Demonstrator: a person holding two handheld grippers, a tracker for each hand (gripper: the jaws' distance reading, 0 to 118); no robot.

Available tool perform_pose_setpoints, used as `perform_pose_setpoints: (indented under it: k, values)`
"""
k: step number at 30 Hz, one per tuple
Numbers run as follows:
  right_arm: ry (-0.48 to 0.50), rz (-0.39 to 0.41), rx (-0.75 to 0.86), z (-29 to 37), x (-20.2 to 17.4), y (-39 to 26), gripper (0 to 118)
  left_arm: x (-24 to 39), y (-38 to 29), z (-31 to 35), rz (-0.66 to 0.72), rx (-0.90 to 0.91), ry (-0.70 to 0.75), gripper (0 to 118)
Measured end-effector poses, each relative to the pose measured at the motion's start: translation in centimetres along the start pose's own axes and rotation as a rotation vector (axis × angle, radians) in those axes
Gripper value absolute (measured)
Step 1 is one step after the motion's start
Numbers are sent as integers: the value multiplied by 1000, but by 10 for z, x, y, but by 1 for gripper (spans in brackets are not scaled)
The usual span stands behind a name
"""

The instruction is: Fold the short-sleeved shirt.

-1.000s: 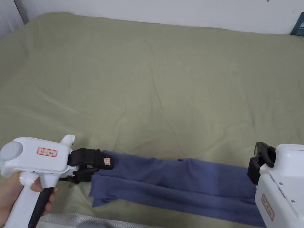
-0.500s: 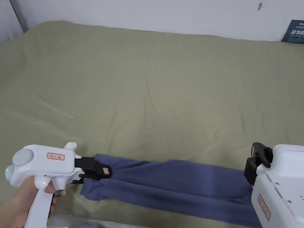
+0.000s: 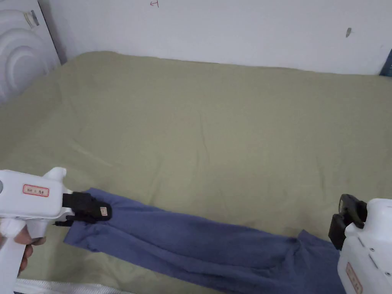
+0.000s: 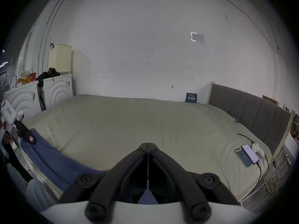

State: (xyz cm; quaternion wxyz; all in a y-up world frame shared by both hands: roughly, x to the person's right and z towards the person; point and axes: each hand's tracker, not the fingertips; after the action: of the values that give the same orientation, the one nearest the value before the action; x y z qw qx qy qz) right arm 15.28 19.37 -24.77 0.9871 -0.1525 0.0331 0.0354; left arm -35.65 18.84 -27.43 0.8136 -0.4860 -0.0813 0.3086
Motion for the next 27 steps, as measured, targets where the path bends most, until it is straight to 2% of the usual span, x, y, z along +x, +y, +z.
perform_pose_setpoints:
  k: [7,11,17,18,19,20,21,22,25,27]
  values:
    - [-4,-14,-19,7,12,-9,1,101,-22,-32,-139,-32,-61,5]
    - [-18,-26,-34,12,24,-12,1,151,-38,-79,-201,-110,-63,5]
    - [-50,-31,-53,16,42,-17,1,192,-61,-162,-257,-186,-34,5]
    - [-55,-33,-57,16,45,-19,1,195,-64,-173,-252,-204,-46,8]
    - [-64,-34,-64,16,47,-20,1,199,-69,-187,-237,-238,-62,22]
    - [-66,-36,-69,15,49,-22,1,202,-74,-198,-253,-241,-55,75]
    - [-70,-39,-75,15,51,-23,1,207,-81,-208,-276,-245,-47,112]
    - [-76,-42,-84,14,53,-24,1,209,-87,-218,-295,-258,-38,118]
    - [-89,-50,-103,14,57,-28,1,206,-94,-210,-273,-202,-96,85]
    - [-90,-58,-109,14,58,-29,1,195,-94,-195,-218,-179,-139,77]
